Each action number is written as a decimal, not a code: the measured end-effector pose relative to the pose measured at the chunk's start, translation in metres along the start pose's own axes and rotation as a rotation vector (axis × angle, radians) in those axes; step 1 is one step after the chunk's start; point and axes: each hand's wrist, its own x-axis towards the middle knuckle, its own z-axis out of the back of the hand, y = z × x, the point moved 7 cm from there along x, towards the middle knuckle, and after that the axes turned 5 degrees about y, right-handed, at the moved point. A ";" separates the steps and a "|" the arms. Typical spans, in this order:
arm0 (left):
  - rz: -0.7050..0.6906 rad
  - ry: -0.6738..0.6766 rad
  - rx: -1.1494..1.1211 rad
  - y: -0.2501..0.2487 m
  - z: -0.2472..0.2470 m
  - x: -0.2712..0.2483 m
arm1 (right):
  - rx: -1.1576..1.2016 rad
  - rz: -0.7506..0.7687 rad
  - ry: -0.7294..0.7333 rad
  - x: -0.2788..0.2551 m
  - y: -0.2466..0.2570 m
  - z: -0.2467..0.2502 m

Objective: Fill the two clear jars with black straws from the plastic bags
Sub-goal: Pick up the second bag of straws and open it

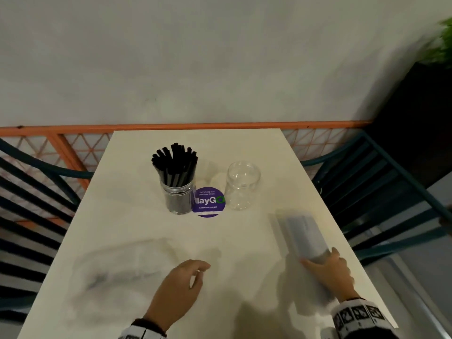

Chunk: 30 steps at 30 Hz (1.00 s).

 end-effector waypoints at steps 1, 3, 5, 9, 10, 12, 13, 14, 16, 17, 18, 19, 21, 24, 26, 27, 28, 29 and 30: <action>-0.004 0.021 -0.007 -0.007 -0.010 0.007 | -0.031 0.019 0.042 0.004 0.001 -0.001; 0.012 0.042 -0.029 -0.019 -0.027 0.021 | -0.101 0.115 0.125 0.006 0.011 -0.003; 0.021 0.024 -0.048 -0.028 -0.037 0.033 | -0.225 0.292 0.171 0.005 0.026 -0.009; 0.126 -0.102 -0.144 -0.033 -0.043 0.050 | -0.484 0.748 0.004 -0.016 0.057 -0.021; 0.181 -0.139 -0.192 -0.029 -0.041 0.052 | -0.503 0.853 -0.042 -0.024 0.063 -0.023; 0.291 -0.171 -0.285 -0.025 -0.041 0.055 | -0.514 1.014 -0.063 -0.039 0.074 -0.030; 0.334 -0.164 -0.320 -0.023 -0.042 0.055 | -0.519 1.082 -0.053 -0.045 0.077 -0.035; 0.364 -0.151 -0.339 -0.021 -0.044 0.055 | -0.521 1.134 -0.039 -0.050 0.080 -0.038; 0.390 -0.142 -0.331 -0.017 -0.043 0.053 | -0.547 1.193 0.000 -0.054 0.083 -0.043; 0.391 -0.170 -0.326 -0.014 -0.041 0.051 | -0.566 1.212 0.010 -0.056 0.085 -0.044; 0.386 -0.209 -0.324 -0.010 -0.037 0.048 | -0.573 1.229 0.033 -0.057 0.086 -0.044; 0.373 -0.240 -0.316 -0.007 -0.033 0.044 | -0.561 1.235 0.069 -0.058 0.087 -0.044; 0.357 -0.272 -0.301 -0.003 -0.029 0.039 | -0.449 1.222 0.172 -0.055 0.089 -0.040; 0.335 -0.297 -0.321 -0.007 -0.024 0.037 | -0.321 1.220 0.122 -0.050 0.098 -0.029; 0.310 -0.333 -0.337 -0.012 -0.018 0.038 | -0.316 1.237 0.024 -0.044 0.105 -0.022; 0.296 -0.352 -0.352 -0.014 -0.013 0.039 | -0.304 1.228 -0.009 -0.040 0.109 -0.015; 0.284 -0.375 -0.370 -0.016 -0.008 0.040 | -0.277 1.230 -0.028 -0.039 0.115 -0.008; 0.268 -0.398 -0.393 -0.019 -0.002 0.042 | -0.245 1.234 -0.041 -0.038 0.122 0.001; 0.255 -0.419 -0.416 -0.022 0.005 0.044 | -0.224 1.238 -0.042 -0.039 0.130 0.010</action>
